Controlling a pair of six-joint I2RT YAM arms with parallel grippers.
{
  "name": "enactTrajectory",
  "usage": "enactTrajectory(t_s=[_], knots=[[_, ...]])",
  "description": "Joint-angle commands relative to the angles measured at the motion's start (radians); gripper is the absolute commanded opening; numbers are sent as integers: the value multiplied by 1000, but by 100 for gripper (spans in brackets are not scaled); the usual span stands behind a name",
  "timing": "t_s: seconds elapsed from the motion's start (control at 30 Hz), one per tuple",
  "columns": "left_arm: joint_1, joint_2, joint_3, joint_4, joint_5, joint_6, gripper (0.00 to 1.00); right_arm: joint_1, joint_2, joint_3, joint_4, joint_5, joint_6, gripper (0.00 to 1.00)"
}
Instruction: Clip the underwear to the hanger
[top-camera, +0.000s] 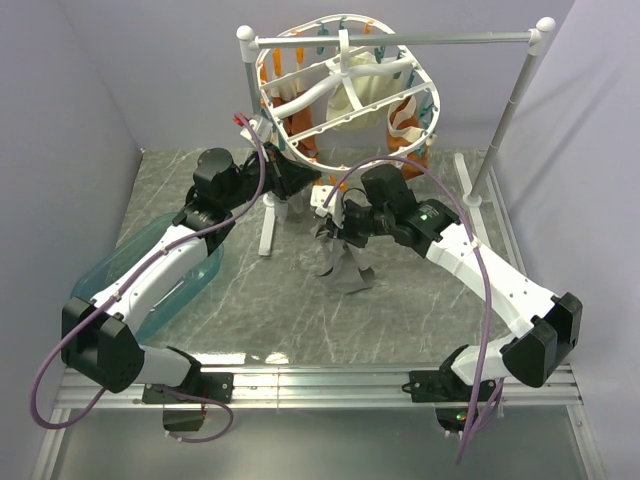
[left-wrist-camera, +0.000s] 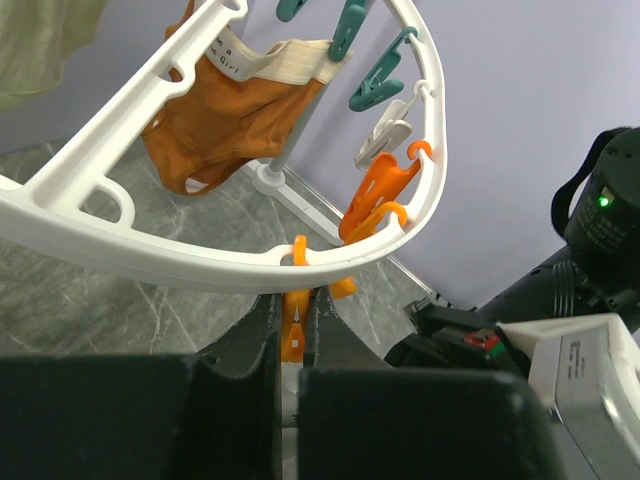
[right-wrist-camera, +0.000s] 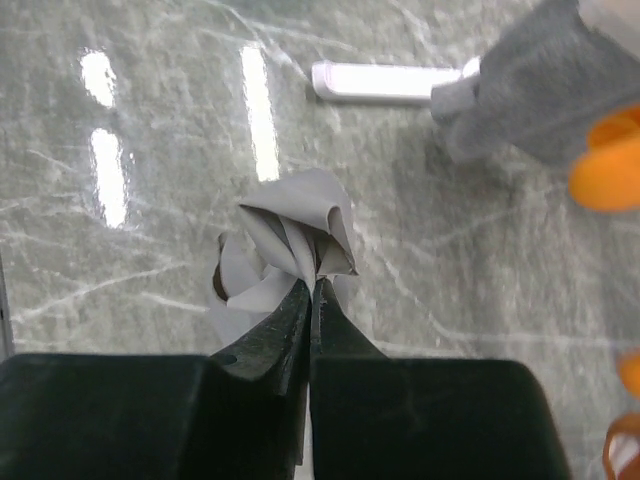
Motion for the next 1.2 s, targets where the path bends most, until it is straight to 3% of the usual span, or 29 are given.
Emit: enactTrajectory(t_s=[0.0, 0.27, 1.17], knots=[[-1, -3, 23, -66, 56, 33, 0, -5, -19, 92, -47, 63, 63, 0], [-2, 6, 23, -56, 62, 38, 0, -3, 75, 284, -174, 139, 176, 0], [-7, 9, 13, -46, 155, 40, 0, 36, 213, 484, -332, 151, 133, 0]])
